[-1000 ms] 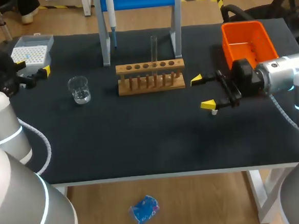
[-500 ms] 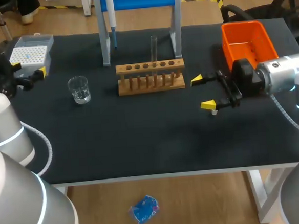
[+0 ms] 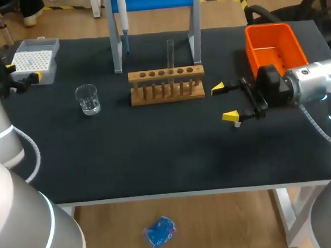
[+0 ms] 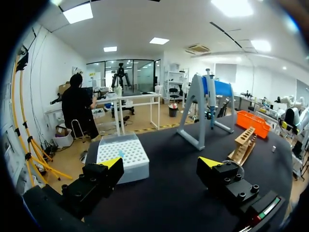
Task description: Invert the test tube, pick up the pipette, mount the tip to pipette, aspirate from beaker and dispense into the tube, eject the tip, return the pipette, and cap with the stopper.
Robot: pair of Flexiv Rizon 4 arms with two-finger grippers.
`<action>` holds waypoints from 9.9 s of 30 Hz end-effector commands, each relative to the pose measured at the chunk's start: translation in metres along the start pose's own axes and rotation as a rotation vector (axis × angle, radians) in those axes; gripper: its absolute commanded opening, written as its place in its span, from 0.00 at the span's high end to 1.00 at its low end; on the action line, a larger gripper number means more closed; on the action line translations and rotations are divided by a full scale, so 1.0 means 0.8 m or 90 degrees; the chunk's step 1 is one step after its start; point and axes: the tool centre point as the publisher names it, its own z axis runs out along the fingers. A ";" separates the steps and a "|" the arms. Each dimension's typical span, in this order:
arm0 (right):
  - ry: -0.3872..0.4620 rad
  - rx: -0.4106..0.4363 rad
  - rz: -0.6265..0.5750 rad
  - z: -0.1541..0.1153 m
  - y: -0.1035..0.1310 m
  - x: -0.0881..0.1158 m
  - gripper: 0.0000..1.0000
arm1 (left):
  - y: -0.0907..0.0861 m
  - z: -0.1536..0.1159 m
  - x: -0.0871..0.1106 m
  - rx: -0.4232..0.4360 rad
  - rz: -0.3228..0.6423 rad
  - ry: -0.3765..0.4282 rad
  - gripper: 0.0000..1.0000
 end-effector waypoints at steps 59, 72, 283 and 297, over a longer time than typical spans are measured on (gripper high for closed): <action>0.000 0.000 -0.001 0.000 0.000 0.000 0.00 | 0.017 0.141 -0.120 -0.057 0.076 0.062 0.55; 0.000 0.000 -0.001 0.000 0.000 0.000 0.00 | 0.022 0.144 -0.115 -0.064 0.076 0.065 0.62; -0.019 0.006 -0.031 0.054 0.002 -0.017 0.00 | -0.089 -0.006 0.611 -0.069 0.243 0.691 1.00; -0.013 0.009 -0.043 0.076 0.011 -0.042 0.00 | -0.074 0.004 0.610 -0.063 0.247 0.669 1.00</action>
